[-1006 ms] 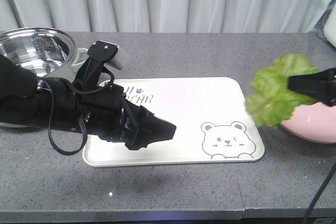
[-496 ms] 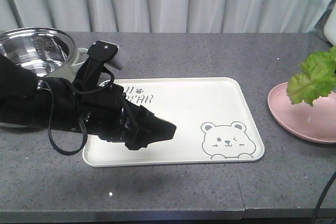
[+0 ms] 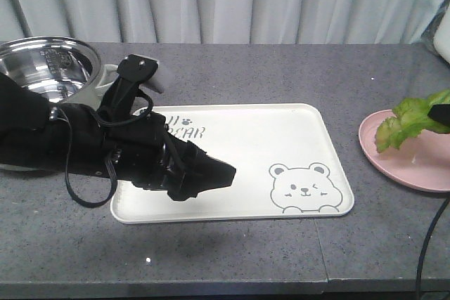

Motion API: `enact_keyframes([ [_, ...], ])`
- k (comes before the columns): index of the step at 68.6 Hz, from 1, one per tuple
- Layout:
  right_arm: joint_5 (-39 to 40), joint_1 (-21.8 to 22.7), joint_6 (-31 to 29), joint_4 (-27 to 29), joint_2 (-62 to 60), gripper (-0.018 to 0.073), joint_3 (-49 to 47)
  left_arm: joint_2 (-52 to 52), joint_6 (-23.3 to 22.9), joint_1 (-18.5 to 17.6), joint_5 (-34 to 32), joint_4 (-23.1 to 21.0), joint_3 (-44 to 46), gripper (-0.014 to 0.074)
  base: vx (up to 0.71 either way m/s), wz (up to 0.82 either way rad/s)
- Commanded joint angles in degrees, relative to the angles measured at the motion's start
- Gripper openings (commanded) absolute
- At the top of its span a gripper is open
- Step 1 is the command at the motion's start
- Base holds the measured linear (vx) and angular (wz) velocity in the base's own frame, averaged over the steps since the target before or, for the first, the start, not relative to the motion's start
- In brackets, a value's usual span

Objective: Transfer vegetables to tray and serve
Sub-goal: 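Carry the lettuce with the right gripper and release it onto the pink plate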

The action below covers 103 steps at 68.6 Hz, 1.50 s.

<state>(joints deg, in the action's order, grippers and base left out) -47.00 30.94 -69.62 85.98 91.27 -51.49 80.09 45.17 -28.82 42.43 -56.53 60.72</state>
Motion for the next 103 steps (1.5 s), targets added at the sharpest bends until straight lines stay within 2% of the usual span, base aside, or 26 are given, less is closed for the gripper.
enact_keyframes([
  [1, -1.4, 0.5, -0.9, 3.3, 0.2, 0.0019, -1.9, -1.6, 0.1, -0.3, -1.3, -2.9, 1.5, 0.0482, 0.0, 0.0],
  [10, -1.3, 0.5, -0.8, 2.4, 1.3, 0.0127, -1.9, -1.6, 0.1, -0.3, -1.3, -2.9, 1.5, 0.0482, 0.0, 0.0],
  [19, 0.9, 0.5, -0.1, -1.7, 1.3, 0.0321, -1.9, -1.6, 0.1, -0.3, -1.3, -2.9, 1.5, 0.0482, 0.0, 0.0],
  [25, 1.4, 0.5, -0.1, -5.1, 1.3, 0.0419, -1.9, -1.6, 0.1, -0.3, -1.3, -2.9, 1.5, 0.0482, 0.0, 0.0],
  [31, 2.4, 0.5, 0.1, -9.1, 1.3, 0.0457, -1.9, -1.6, 0.1, -0.3, -1.2, -2.9, 1.5, 0.0482, 0.0, 0.0],
  [52, 11.8, 0.5, 9.3, -25.4, -7.1, 0.0461, -1.9, -1.6, 0.1, -0.3, -1.1, -2.9, 1.5, 0.0482, 0.0, 0.0],
  [65, 14.7, 0.5, 15.5, -31.4, -12.6, 0.0442, -2.6, -1.6, 0.1, -0.3, -1.1, -2.9, 1.5, 0.0482, 0.0, 0.0],
  [72, 11.7, 0.5, 24.1, -37.5, -12.5, 0.0413, -6.2, -1.6, 0.1, -0.3, -1.0, -2.9, 1.5, 0.0482, 0.0, 0.0],
  [83, 2.8, 0.5, 40.6, -55.5, -8.1, 0.0373, -15.8, -1.6, 0.1, -0.3, -0.9, -2.9, 1.5, 0.0482, 0.0, 0.0],
  [87, -1.4, 0.5, 44.3, -60.7, -5.9, 0.0363, -18.4, -1.6, 0.1, -0.3, -0.9, -2.9, 1.5, 0.0482, 0.0, 0.0],
  [91, -5.5, 0.5, 46.7, -63.6, -3.6, 0.0358, -20.7, -1.6, 0.1, -0.3, -0.9, -2.9, 1.5, 0.0482, 0.0, 0.0],
  [103, -9.0, 0.5, 47.2, -64.2, 2.3, 0.0353, -24.7, -1.6, 0.1, -0.3, -0.9, -2.9, 1.5, 0.0482, 0.0, 0.0],
])
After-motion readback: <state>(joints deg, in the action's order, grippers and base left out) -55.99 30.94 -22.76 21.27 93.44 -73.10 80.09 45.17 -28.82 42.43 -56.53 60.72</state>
